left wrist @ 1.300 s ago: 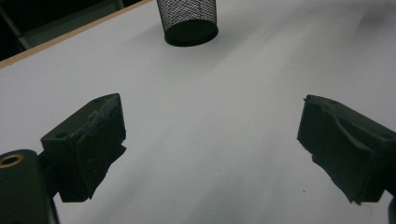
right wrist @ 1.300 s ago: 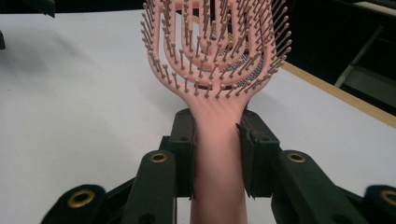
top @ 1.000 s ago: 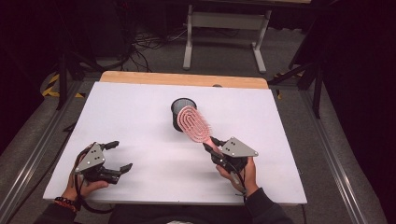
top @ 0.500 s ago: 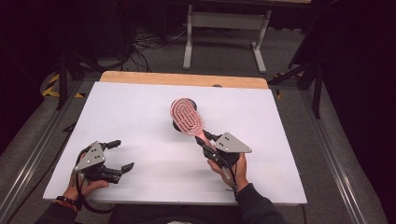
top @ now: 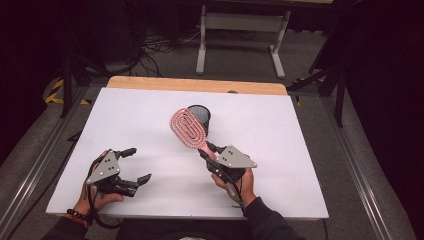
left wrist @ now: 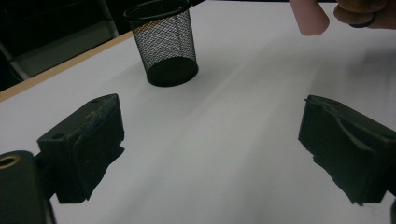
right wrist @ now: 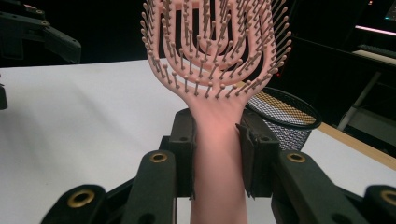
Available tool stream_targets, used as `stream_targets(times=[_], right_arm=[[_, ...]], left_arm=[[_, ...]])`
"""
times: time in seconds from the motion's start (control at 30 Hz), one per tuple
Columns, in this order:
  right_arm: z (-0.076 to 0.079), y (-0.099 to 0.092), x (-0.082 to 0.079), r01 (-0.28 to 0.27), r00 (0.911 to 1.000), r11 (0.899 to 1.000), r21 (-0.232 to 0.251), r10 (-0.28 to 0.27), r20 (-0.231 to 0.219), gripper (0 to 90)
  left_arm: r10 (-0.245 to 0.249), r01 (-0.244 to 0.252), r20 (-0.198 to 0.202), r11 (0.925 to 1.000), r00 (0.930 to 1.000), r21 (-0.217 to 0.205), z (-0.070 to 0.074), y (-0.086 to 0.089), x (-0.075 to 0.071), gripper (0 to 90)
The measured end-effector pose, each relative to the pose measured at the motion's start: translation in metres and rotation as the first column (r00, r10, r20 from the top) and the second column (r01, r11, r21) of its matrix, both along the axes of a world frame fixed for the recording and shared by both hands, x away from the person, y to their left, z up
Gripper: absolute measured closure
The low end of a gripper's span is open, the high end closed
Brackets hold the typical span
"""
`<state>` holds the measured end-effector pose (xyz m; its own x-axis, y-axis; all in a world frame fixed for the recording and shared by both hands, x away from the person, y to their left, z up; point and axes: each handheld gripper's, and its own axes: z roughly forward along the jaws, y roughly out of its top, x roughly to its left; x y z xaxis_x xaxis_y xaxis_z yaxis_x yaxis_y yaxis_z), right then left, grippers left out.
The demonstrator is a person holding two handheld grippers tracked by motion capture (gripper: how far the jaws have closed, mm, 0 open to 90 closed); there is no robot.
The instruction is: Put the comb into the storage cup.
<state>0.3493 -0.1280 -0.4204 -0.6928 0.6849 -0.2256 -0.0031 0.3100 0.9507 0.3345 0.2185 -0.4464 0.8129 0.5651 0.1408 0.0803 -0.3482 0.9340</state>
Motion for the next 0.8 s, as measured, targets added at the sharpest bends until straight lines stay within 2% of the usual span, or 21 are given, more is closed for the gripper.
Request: stream_targets(times=[0.1, 0.2, 0.33, 0.43, 0.47, 0.53, 0.57, 0.63, 0.77, 0.8], right_arm=[[-0.002, 0.003, 0.000, 0.000, 1.0000, 1.000, -0.001, 0.000, -0.001, 69.1], [-0.002, 0.005, 0.000, -0.002, 1.0000, 1.000, -0.005, 0.002, -0.001, 69.1], [-0.004, 0.008, -0.001, -0.003, 1.0000, 1.000, -0.002, 0.003, 0.002, 69.1], [-0.006, 0.011, -0.003, -0.005, 1.0000, 1.000, -0.006, 0.005, 0.005, 69.1], [-0.006, 0.011, -0.003, -0.005, 1.0000, 1.000, -0.006, 0.005, 0.005, 69.1], [-0.007, 0.012, -0.005, 0.003, 0.9999, 1.000, -0.006, -0.003, 0.016, 69.1], [-0.007, 0.013, -0.006, 0.001, 0.9999, 1.000, -0.006, -0.001, 0.016, 69.1], [-0.008, 0.014, -0.008, 0.004, 0.9997, 1.000, -0.011, -0.003, 0.026, 69.1], [-0.009, 0.014, -0.009, 0.003, 0.9995, 1.000, -0.014, -0.002, 0.030, 69.1], [-0.010, 0.015, -0.009, 0.012, 0.9994, 1.000, -0.012, -0.011, 0.033, 69.1]], left_arm=[[0.000, 0.000, 0.005, 0.9998, 1.0000, -0.018, 0.003, -0.003, 0.000, 9.3], [0.023, -0.022, 0.010, 0.9980, 0.9997, -0.059, 0.009, -0.008, 0.000, 9.8], [0.012, -0.014, -0.020, 0.9942, 0.9997, -0.107, 0.019, -0.016, 0.001, 10.9], [-0.010, 0.004, -0.038, 0.9871, 0.9992, -0.160, 0.028, -0.028, 0.002, 11.1], [-0.010, 0.004, -0.038, 0.9871, 0.9992, -0.160, 0.028, -0.028, 0.002, 11.1], [-0.025, 0.010, -0.074, 0.9793, 0.9969, -0.202, 0.032, -0.038, 0.006, 11.1], [-0.028, 0.010, -0.078, 0.9763, 0.9966, -0.216, 0.033, -0.041, 0.006, 11.2], [-0.026, 0.010, -0.067, 0.9748, 0.9974, -0.223, 0.036, -0.046, 0.008, 11.5], [-0.039, 0.020, -0.069, 0.9671, 0.9969, -0.254, 0.041, -0.052, 0.010, 12.0], [-0.040, 0.017, -0.082, 0.9647, 0.9958, -0.263, 0.042, -0.056, 0.010, 13.4]])
